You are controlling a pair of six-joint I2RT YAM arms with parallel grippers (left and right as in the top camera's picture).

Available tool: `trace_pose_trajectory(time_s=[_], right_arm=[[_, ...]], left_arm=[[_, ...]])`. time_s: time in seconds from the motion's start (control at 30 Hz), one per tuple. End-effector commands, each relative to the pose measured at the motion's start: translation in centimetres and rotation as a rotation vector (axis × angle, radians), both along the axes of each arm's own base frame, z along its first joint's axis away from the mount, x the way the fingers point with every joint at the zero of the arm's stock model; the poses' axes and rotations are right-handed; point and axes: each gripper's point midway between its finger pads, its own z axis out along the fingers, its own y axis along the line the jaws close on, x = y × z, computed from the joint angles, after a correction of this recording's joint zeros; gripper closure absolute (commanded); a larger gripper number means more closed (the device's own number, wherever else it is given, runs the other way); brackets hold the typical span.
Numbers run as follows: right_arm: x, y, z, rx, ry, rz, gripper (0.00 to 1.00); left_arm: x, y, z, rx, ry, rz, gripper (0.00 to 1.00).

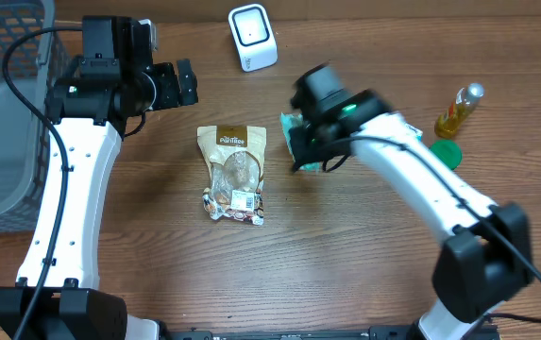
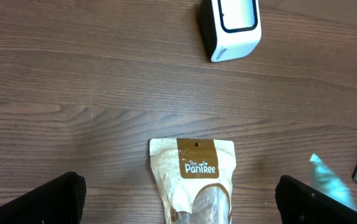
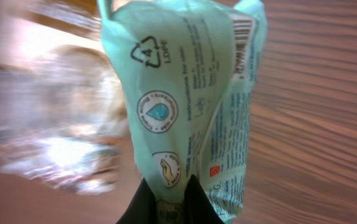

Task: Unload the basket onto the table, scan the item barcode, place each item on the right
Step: 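Carry the green wipes pack up toward the white scanner, then hold the wipes pack barcode in front of the scanner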

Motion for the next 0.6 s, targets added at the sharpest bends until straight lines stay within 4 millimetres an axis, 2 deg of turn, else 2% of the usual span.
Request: trace_pose_trajectory(time_s=[0.0, 0.13, 0.33, 0.57], right_arm=[[-1.5, 3.5, 5.3, 0.434, 0.098, 0.140, 0.96], [-0.4, 3.4, 8.2, 0.486, 0.066, 0.131, 0.96], [2.1, 4.8, 16.8, 0.597, -0.103, 0.147, 0.97], [5.6, 6.9, 22.7, 0.771, -0.197, 0.110, 0.97]], left_arm=[[0.2, -0.1, 0.5, 0.015, -0.018, -0.020, 0.00], [0.2, -0.1, 0.5, 0.015, -0.018, -0.020, 0.00], [0.2, -0.1, 0.5, 0.015, -0.018, -0.020, 0.00], [0.2, -0.1, 0.5, 0.015, -0.018, -0.020, 0.00]])
